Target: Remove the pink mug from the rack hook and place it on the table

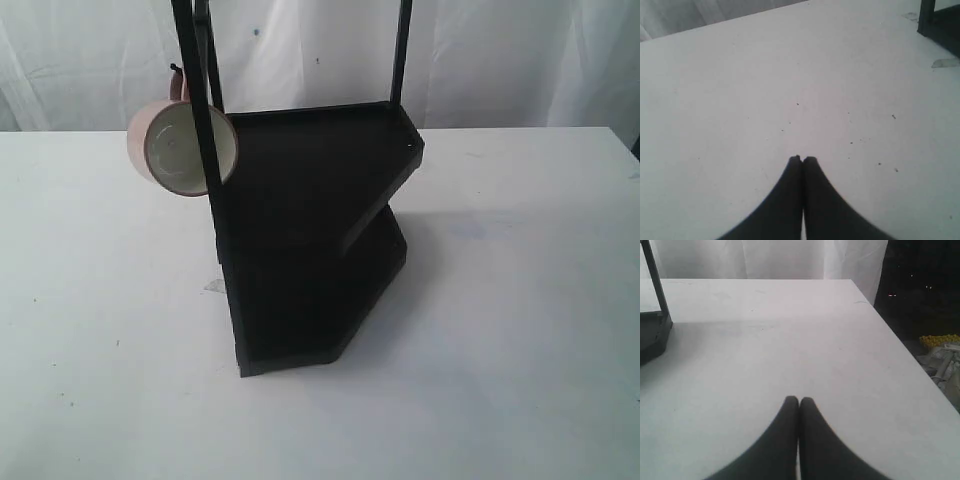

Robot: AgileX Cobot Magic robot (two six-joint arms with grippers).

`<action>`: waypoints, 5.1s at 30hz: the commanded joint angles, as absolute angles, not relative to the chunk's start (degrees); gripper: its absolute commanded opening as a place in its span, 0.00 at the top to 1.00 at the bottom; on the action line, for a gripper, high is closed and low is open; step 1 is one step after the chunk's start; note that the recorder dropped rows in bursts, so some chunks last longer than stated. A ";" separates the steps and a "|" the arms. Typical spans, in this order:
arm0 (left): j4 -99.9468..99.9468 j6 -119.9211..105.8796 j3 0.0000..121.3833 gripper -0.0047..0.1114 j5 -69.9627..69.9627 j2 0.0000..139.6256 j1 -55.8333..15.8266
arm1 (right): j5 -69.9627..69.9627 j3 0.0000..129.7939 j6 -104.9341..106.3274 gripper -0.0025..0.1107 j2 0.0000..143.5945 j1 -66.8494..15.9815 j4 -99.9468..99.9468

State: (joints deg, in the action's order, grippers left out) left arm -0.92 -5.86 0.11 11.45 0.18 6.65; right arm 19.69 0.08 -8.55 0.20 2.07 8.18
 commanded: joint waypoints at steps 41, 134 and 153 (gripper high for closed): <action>2.60 15.29 0.00 0.96 -6.44 0.00 6.51 | 19.23 0.00 -8.80 0.98 0.00 2.31 8.65; 52.02 -57.59 49.78 0.74 25.94 52.82 -11.58 | 19.23 0.00 -8.80 0.98 0.00 2.31 8.65; 42.10 -64.28 50.64 0.38 23.66 56.68 -11.58 | 19.23 0.00 -10.35 0.98 0.00 2.31 8.65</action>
